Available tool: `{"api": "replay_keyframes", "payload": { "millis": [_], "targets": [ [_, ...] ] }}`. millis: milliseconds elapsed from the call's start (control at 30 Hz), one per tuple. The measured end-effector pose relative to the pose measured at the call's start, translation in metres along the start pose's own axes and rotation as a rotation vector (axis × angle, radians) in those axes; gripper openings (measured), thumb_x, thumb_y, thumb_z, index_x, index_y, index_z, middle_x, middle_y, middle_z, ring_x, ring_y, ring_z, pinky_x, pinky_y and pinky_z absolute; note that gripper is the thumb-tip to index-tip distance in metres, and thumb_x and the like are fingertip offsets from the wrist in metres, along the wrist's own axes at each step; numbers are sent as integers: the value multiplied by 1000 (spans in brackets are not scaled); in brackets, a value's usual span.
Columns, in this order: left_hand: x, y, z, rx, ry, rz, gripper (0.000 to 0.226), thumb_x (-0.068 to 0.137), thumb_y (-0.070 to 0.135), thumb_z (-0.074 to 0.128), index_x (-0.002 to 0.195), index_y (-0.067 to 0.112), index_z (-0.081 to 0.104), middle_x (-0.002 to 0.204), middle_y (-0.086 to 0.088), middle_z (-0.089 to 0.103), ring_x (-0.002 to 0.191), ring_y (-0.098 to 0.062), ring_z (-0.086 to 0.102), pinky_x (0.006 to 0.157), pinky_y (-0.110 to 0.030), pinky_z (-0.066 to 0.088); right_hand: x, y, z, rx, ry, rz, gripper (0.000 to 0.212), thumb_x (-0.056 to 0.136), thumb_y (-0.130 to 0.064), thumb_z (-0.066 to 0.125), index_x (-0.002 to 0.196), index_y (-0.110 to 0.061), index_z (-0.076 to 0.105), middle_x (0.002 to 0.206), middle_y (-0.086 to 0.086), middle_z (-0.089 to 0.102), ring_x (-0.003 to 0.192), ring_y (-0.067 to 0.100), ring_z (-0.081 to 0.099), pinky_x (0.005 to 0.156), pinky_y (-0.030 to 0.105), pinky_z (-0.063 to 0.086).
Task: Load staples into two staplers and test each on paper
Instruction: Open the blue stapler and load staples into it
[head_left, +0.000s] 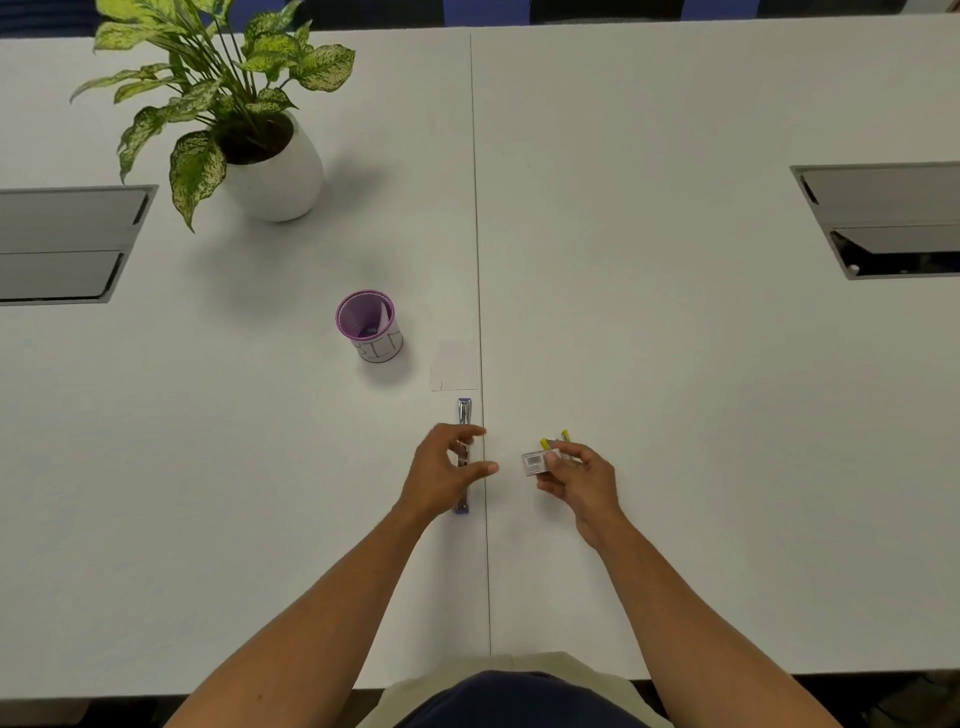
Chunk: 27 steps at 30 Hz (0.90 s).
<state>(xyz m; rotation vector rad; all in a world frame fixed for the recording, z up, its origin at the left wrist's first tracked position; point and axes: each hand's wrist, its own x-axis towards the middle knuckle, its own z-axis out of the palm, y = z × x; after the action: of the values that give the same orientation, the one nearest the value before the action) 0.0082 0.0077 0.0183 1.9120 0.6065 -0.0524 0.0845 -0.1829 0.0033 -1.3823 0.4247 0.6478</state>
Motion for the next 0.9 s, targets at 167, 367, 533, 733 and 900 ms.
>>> {"api": "replay_keyframes", "payload": {
  "millis": [167,367,533,733,900],
  "targets": [
    [12,-15,-7,263,1,-19,71,69,21,85,132,22,53,127,-3,52,117,-24,48,101,-39,42,27,-6,-21,-116,298,-65,16,86,-6,71,100,-11,65,82,12,70,55,15,62,56,27,52],
    [22,-19,3,271,48,-219,84,72,40,80,141,16,39,132,-8,49,124,-27,45,102,-46,43,68,-31,-30,-214,496,-137,15,82,-14,76,90,-16,64,79,5,70,53,11,63,53,19,50],
    [28,-12,21,318,114,-303,82,76,45,75,139,10,35,134,-10,46,122,-27,48,96,-40,45,95,-41,-28,-285,544,-145,14,83,-12,75,88,-14,62,85,8,72,57,17,66,59,26,51],
    [35,-11,31,382,109,-361,59,80,36,72,125,8,44,116,-11,52,101,-27,56,79,-36,47,119,-46,-32,-313,585,-120,12,83,-4,73,89,-10,63,92,16,72,72,29,71,78,40,60],
    [39,-13,37,410,110,-374,37,82,34,68,103,10,49,97,-7,53,83,-26,56,69,-35,49,133,-49,-38,-455,561,-109,11,85,-9,73,89,-12,62,93,16,72,91,33,69,84,44,57]
  ]
}}
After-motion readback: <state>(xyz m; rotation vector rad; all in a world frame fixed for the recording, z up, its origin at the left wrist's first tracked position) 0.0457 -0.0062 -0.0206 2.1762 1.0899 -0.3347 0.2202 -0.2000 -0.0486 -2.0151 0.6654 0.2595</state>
